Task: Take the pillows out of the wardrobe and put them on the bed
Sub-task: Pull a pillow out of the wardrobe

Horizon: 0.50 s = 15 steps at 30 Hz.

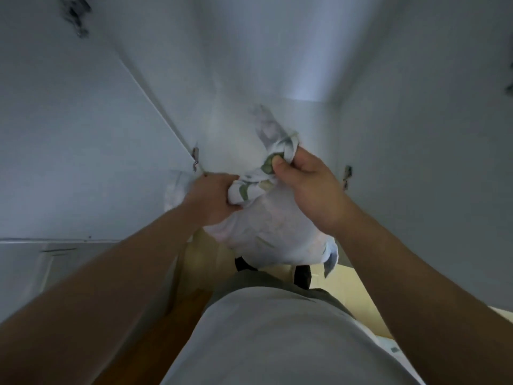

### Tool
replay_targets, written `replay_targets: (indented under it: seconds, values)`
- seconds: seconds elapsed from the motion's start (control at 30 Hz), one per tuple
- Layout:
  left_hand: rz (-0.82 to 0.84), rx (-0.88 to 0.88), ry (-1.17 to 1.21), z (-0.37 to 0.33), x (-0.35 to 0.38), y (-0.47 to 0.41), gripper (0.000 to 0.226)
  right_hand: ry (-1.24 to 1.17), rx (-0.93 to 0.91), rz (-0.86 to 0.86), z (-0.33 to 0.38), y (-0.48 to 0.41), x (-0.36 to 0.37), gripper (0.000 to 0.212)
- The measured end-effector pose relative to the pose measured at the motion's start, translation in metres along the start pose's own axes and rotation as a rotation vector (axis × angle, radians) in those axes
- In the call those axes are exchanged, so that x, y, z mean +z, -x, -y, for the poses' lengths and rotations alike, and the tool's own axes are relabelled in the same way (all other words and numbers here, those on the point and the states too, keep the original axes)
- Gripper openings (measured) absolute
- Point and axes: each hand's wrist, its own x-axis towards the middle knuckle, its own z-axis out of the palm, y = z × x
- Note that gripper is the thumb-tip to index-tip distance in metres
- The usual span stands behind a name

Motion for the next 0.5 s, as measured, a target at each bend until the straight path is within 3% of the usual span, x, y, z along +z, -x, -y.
replay_targets:
  seconds: [0.1, 0.23, 0.3, 0.5]
  values:
    - [-0.059, -0.001, 0.154, -0.015, -0.007, 0.034, 0.036, 0.241, -0.195, -0.047, -0.007, 0.01, 0.011, 0.033]
    - [-0.212, 0.009, 0.149, -0.03, -0.019, 0.081, 0.019, 0.738, -0.347, 0.042, -0.009, 0.024, 0.03, 0.077]
    - [-0.305, -0.014, 0.222, -0.032, -0.034, 0.102, 0.027, 0.99, -0.442, 0.048, -0.005, 0.034, 0.039, 0.089]
    - [-0.473, -0.095, 0.352, -0.026, -0.078, 0.165, 0.049, 0.982, -0.85, 0.002, 0.028, 0.035, 0.063, 0.063]
